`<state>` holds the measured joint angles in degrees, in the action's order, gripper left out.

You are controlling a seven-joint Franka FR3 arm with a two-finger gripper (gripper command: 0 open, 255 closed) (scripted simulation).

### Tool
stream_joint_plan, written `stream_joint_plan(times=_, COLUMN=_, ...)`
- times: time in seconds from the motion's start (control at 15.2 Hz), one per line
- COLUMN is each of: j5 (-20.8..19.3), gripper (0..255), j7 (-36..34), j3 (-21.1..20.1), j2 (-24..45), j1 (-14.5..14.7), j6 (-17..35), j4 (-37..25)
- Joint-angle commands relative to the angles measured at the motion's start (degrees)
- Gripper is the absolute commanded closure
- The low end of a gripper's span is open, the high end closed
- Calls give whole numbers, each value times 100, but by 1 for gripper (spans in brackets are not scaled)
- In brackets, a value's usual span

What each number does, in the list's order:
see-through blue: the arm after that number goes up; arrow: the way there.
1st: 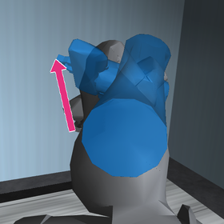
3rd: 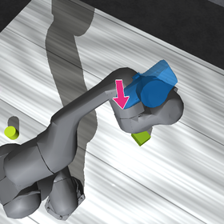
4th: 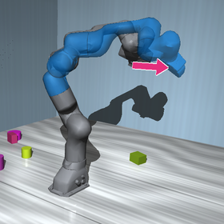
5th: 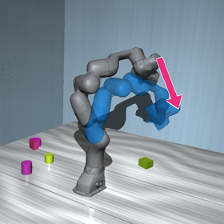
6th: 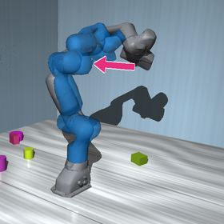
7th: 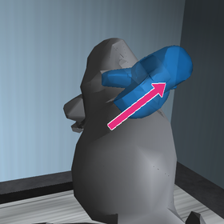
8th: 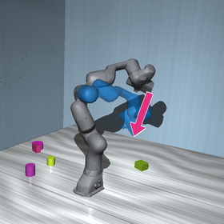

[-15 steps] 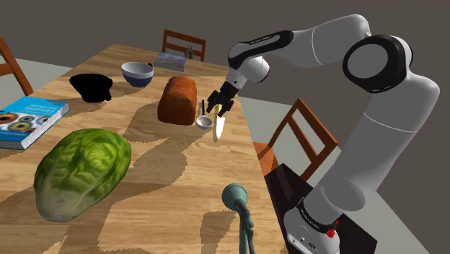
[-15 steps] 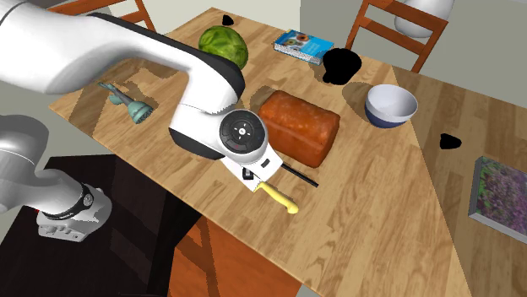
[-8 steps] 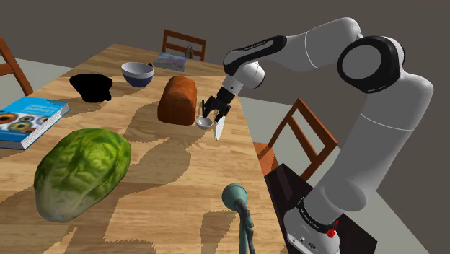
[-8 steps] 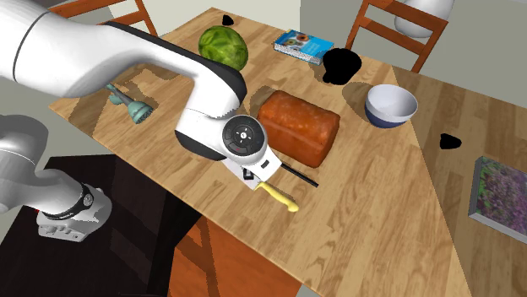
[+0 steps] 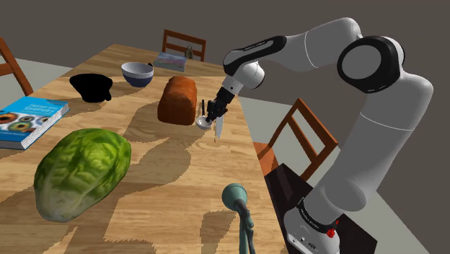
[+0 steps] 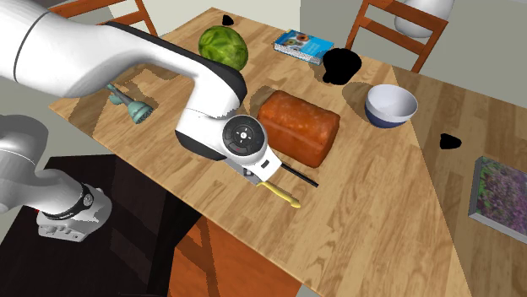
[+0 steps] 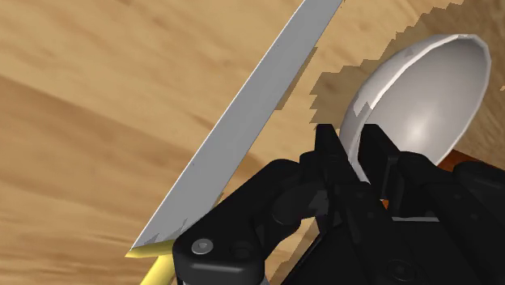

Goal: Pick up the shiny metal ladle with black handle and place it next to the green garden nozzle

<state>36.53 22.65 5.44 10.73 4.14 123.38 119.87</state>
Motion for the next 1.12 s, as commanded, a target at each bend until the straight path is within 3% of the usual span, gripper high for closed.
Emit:
stream_joint_plan(times=0.0, j5=0, gripper=255, j7=-1, j3=0, j2=0, j1=0, j6=-1, j4=0)
stream_joint_plan(times=0.4, j5=1, gripper=255, j7=2, j3=0, j2=1, j1=0, j6=0, j4=1)
stream_joint_plan(times=1.06, j5=-273, gripper=255, j7=-410, j3=51, j2=-409, j1=-5, j6=-554, j4=-248)
